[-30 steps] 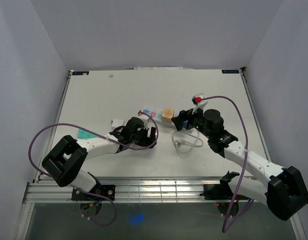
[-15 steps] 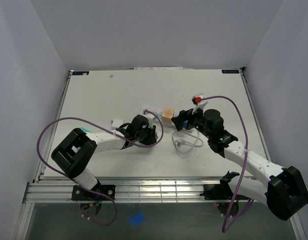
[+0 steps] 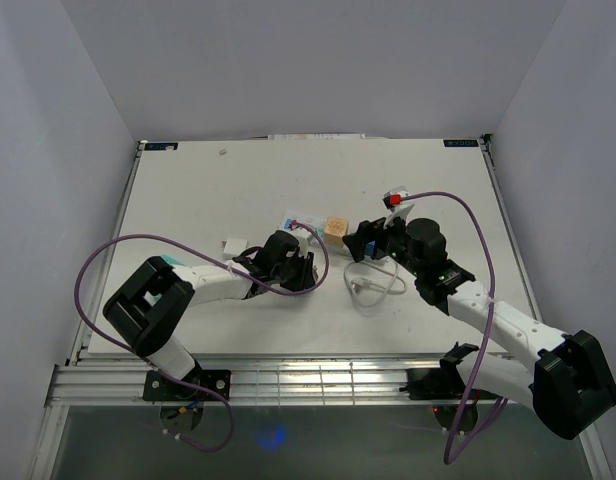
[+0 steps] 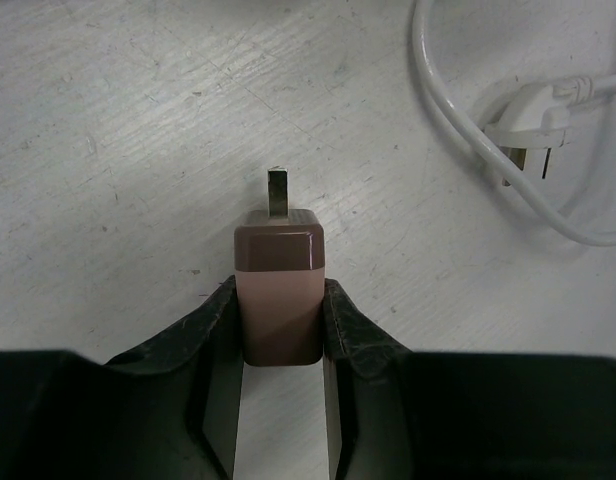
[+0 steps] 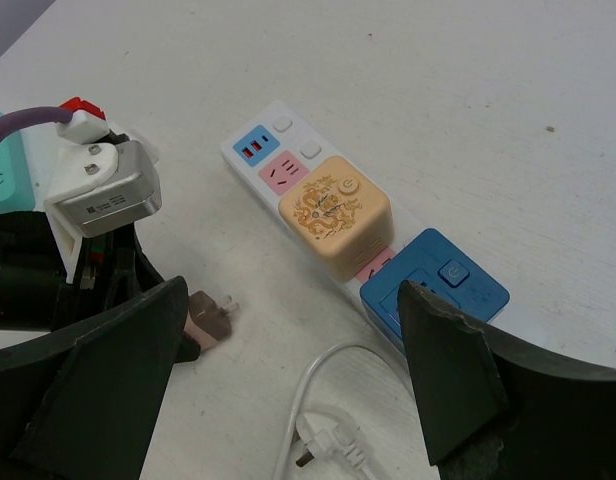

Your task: Insert the plug

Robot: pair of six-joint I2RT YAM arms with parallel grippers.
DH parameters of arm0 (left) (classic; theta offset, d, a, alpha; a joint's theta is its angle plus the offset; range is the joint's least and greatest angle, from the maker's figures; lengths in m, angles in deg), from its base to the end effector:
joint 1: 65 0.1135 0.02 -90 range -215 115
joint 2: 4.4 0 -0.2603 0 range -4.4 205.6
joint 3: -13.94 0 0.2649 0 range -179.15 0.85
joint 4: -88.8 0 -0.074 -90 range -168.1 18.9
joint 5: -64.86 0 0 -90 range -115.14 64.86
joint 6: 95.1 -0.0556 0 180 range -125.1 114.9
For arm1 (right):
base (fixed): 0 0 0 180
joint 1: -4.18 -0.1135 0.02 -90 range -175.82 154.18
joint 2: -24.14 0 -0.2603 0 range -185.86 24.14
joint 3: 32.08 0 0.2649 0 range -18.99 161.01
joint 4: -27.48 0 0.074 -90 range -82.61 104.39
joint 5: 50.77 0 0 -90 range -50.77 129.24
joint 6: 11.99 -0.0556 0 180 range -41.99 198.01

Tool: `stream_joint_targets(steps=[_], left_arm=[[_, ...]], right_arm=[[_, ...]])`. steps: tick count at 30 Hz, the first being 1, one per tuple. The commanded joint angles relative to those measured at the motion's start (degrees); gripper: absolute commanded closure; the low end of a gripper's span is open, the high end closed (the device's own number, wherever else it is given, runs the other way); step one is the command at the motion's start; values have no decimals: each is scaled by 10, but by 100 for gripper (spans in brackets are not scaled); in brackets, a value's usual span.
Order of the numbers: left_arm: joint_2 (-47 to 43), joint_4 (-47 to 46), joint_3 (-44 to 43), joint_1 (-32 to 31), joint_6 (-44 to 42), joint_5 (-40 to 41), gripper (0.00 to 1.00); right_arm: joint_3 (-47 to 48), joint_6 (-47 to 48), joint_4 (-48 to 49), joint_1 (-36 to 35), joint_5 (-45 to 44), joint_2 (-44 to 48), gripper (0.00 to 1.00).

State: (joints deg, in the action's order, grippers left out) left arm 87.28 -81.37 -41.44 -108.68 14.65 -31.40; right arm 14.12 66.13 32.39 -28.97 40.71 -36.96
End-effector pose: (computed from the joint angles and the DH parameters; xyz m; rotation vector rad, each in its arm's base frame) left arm 0.2350 -0.2328 0.1237 0.5653 2.4052 -0.6378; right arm 0.2318 0.1531 0.2508 -0.3480 1.7487 0.5942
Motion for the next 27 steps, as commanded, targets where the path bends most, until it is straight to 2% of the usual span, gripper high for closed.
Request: stream_joint_targets(steps=[1, 3, 4, 5, 6, 14, 16, 20, 27], left_arm=[[-34, 5, -7, -3, 27, 9, 100], [-43, 30, -27, -3, 29, 22, 64], [-46, 30, -32, -3, 28, 26, 51], [-49, 30, -32, -3, 26, 28, 40], [-52, 30, -32, -3, 23, 28, 38], [-23, 30, -19, -3, 11, 30, 37], [-24, 29, -18, -3, 12, 28, 33], [-28, 22, -11, -4, 13, 26, 31], [5, 27, -27, -18, 9, 28, 46]], right_arm=[[19, -2, 11, -3, -1, 1, 10], [19, -2, 10, -3, -2, 3, 10], [19, -2, 10, -3, -2, 4, 10], [18, -2, 10, -3, -2, 5, 10], [18, -2, 10, -3, -2, 5, 10], [19, -3, 9, -3, 0, 9, 10], [18, -3, 9, -3, -1, 10, 10], [17, -3, 9, -3, -2, 11, 10], [17, -3, 8, -3, -7, 12, 10]])
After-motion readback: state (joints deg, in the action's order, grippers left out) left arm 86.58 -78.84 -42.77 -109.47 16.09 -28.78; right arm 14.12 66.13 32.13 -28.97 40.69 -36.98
